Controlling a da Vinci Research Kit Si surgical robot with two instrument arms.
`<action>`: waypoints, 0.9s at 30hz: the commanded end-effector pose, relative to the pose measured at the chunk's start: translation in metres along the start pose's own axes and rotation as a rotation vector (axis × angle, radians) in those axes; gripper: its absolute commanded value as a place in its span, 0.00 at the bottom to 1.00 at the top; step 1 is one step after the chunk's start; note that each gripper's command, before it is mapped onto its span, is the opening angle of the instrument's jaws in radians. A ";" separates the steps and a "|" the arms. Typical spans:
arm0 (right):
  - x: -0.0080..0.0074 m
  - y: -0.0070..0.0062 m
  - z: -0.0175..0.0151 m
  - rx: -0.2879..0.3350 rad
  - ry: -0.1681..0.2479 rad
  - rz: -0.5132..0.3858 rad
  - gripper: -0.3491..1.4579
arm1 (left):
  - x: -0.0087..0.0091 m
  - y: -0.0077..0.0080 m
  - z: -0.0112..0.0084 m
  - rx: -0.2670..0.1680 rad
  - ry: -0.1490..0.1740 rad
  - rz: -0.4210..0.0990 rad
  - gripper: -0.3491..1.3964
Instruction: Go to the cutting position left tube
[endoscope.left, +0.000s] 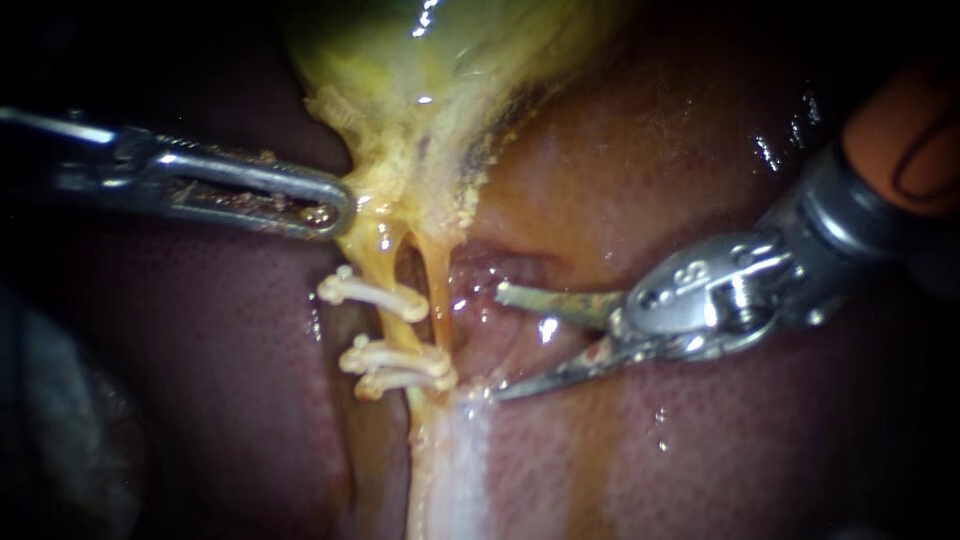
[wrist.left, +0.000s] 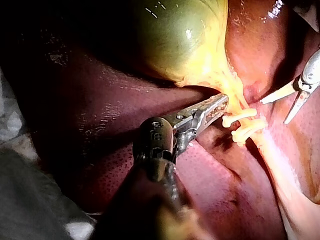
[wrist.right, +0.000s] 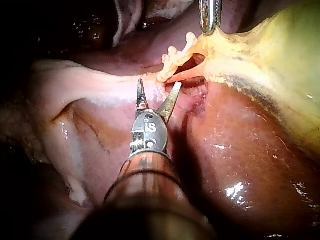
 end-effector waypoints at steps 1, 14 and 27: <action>-0.0001 -0.0001 0.0004 0.006 0.001 0.011 0.99 | 0.0000 0.0000 0.0000 0.001 0.000 0.000 0.00; -0.0010 0.0008 0.0037 0.045 0.005 0.058 0.99 | 0.0000 0.0000 0.0000 0.001 0.000 0.000 0.00; -0.0015 0.0028 0.0050 0.081 0.027 0.085 0.99 | -0.0001 0.0000 0.0001 0.001 0.000 0.000 0.00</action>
